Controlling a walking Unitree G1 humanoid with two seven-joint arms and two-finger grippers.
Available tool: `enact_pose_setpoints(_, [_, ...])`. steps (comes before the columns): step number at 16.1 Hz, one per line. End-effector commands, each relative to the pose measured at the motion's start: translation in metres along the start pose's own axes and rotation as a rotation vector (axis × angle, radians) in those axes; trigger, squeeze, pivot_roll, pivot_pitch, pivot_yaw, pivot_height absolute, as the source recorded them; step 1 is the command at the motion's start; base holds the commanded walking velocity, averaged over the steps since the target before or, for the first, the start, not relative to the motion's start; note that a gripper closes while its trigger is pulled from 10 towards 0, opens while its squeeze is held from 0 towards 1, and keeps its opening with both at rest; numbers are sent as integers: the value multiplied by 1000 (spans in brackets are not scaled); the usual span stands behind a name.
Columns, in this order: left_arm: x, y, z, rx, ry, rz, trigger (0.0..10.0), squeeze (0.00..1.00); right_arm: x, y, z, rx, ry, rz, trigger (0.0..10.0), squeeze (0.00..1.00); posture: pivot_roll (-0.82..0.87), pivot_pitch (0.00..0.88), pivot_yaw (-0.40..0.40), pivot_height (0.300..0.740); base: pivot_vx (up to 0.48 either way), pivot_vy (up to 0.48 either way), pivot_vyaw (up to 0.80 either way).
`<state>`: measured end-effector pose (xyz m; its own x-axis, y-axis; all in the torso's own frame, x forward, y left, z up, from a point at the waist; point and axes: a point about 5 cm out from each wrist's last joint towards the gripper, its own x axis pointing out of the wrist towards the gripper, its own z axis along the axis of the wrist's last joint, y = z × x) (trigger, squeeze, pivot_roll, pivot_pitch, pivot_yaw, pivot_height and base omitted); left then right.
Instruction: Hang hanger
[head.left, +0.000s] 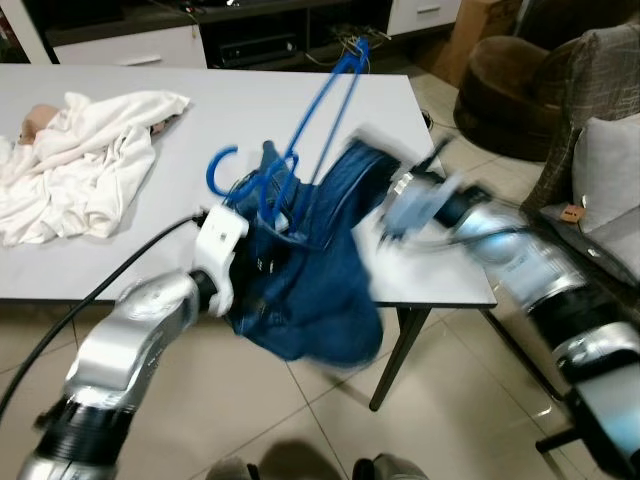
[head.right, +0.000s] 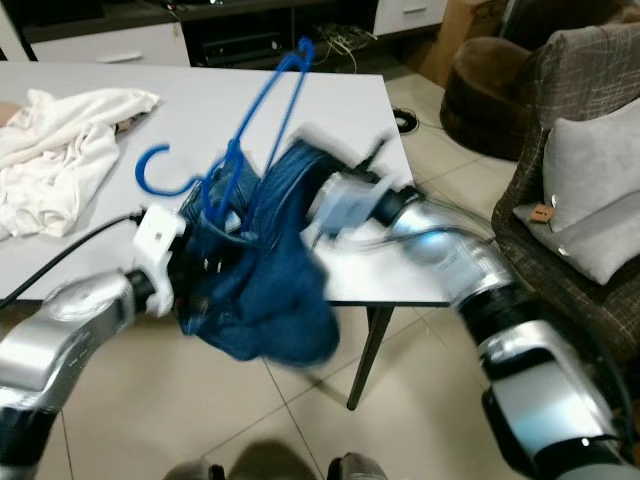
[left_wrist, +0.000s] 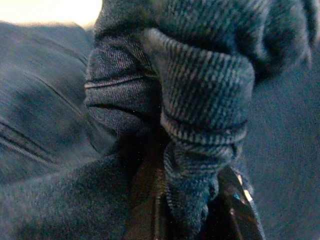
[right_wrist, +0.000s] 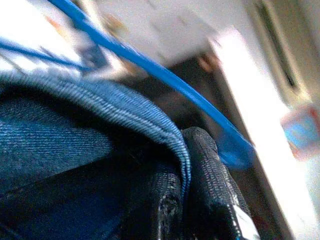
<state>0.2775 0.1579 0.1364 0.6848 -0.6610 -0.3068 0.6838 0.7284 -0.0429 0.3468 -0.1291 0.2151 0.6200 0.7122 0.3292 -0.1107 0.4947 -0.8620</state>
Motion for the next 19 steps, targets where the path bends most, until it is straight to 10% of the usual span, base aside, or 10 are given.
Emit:
enact_pose_setpoints(1, [-2,-4,-2,-18,16,-38,10000,0,4,-16,-1,-11,3,-74,0,0,-18,30,5,740,0,0,0])
enact_pose_setpoints(8, [-14,-23,-27,-94,156,-194,10000,0,10,-36,6,-85,-73,-179,0,0,-13,34,4,740,0,0,0])
enact_pose_setpoints(13, [-26,-37,-52,-55,317,-328,10000,0,23,-42,29,-103,-223,-182,8863,0,-13,34,4,740,0,0,0])
enact_pose_setpoints(19, [-29,-41,-60,-48,362,-366,10000,0,19,-51,24,-175,-194,-221,10000,0,-17,36,8,740,0,0,0])
